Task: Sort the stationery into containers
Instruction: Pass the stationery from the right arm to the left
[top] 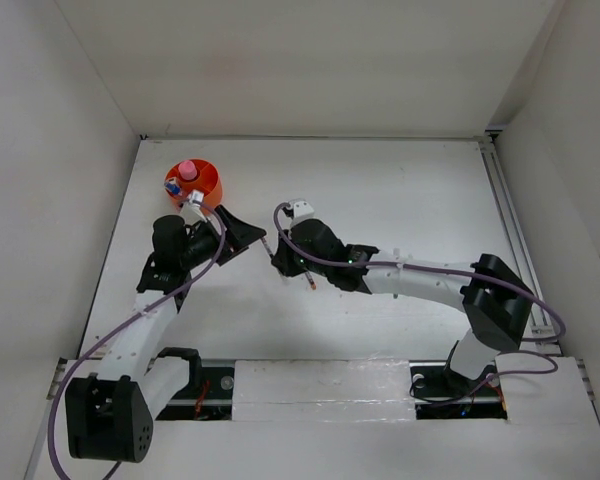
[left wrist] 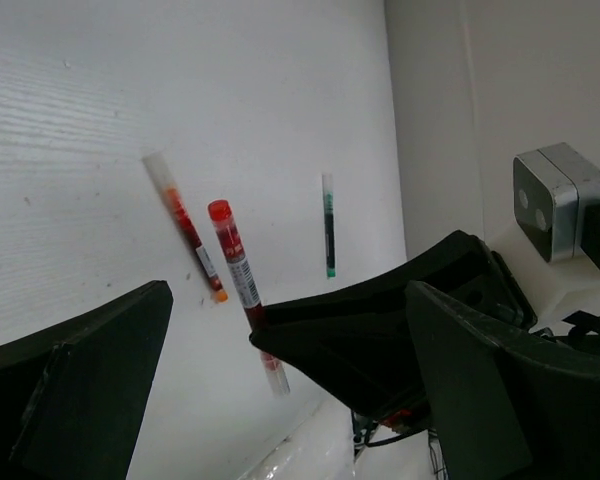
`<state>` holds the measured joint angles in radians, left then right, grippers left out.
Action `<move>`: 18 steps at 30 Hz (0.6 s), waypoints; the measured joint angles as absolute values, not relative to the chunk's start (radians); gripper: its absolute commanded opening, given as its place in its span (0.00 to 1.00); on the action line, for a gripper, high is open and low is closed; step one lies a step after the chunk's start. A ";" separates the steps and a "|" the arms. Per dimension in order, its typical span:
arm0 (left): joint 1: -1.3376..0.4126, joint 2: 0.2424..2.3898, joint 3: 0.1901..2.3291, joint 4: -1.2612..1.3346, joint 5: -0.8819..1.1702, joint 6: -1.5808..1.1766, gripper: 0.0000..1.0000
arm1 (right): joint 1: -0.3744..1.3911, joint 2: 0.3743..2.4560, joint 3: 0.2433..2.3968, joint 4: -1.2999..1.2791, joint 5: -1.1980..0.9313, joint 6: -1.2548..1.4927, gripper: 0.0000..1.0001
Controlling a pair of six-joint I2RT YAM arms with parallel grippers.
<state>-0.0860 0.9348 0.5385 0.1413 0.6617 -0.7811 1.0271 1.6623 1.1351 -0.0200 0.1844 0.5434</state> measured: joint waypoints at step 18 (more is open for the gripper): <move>-0.086 0.980 0.524 0.274 0.714 -0.826 0.41 | 1.019 1.610 1.124 0.147 0.044 0.530 0.00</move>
<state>-0.0860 0.9798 0.5243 0.2745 0.7139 -0.8257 1.0195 1.6104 1.1240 0.1471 0.0441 0.5301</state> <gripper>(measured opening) 0.472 0.164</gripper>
